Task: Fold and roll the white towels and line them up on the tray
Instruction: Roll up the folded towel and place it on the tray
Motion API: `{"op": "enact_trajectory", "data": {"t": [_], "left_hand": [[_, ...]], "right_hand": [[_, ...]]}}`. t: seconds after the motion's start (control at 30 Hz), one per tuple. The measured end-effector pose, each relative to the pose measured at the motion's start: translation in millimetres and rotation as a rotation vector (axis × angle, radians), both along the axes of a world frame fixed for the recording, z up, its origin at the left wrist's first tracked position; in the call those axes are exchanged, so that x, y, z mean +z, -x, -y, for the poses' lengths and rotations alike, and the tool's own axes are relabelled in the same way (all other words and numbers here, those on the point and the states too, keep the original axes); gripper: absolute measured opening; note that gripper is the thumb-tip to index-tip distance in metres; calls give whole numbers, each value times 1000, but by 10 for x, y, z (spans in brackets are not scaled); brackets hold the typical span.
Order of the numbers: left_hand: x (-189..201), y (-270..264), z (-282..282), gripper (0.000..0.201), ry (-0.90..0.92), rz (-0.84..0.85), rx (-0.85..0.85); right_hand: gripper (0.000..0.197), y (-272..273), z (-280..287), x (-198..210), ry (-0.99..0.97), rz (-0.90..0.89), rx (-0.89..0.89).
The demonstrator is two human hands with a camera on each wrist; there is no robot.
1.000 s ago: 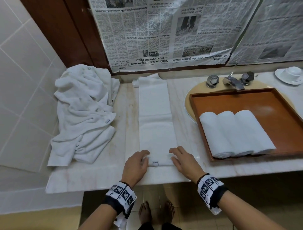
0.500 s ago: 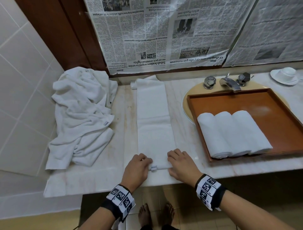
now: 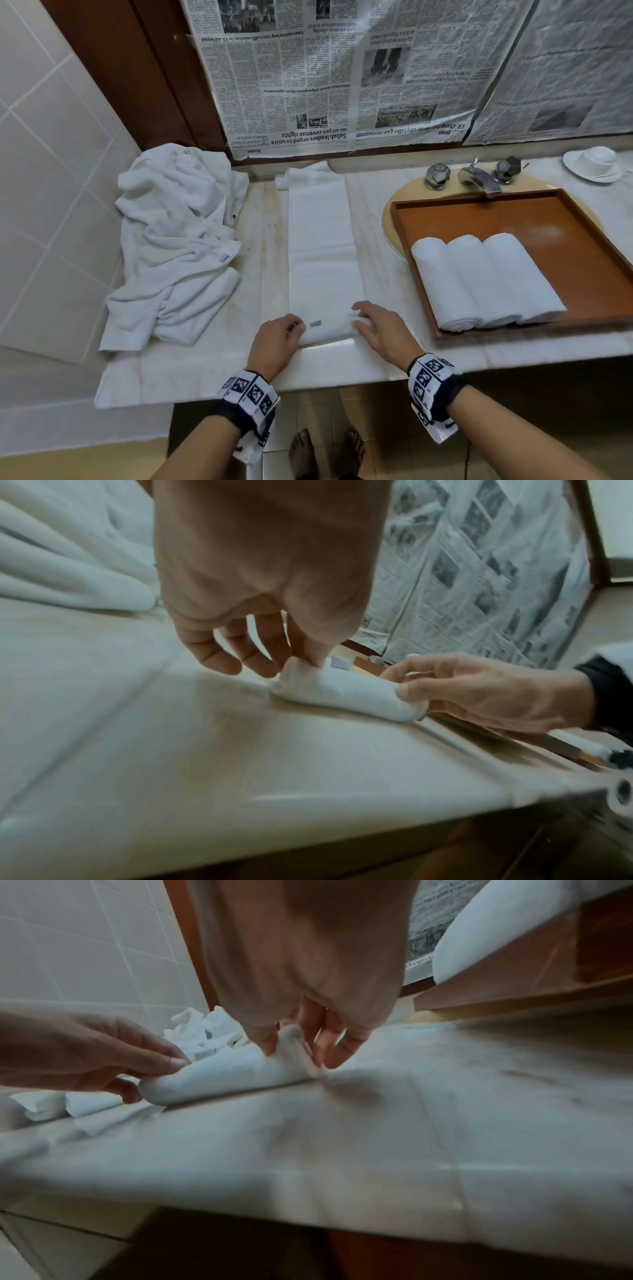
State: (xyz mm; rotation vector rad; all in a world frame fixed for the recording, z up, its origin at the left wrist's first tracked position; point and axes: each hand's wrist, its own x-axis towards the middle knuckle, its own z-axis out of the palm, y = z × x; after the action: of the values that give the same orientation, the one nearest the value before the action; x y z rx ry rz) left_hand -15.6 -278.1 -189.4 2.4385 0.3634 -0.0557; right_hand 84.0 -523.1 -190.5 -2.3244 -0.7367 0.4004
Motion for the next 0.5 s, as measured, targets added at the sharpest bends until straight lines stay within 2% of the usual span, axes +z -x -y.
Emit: {"op": "enact_trajectory", "data": {"t": [0.13,0.27,0.4,0.5], "left_hand": [[18,-86,42,23,-68,-72,-13],[64,-94,122,18,-119,-46,63],[99,23,206,17,-167,32,32],[58,123,207,22,-160,89,-20]], "right_hand": [[12,59,-72,-105,-34,147,-1],[7,117,-131,-141,47,291,-81],[34,186,-166,-97,113,295,-25],[29,187,-140,-66,93,309,18]]}}
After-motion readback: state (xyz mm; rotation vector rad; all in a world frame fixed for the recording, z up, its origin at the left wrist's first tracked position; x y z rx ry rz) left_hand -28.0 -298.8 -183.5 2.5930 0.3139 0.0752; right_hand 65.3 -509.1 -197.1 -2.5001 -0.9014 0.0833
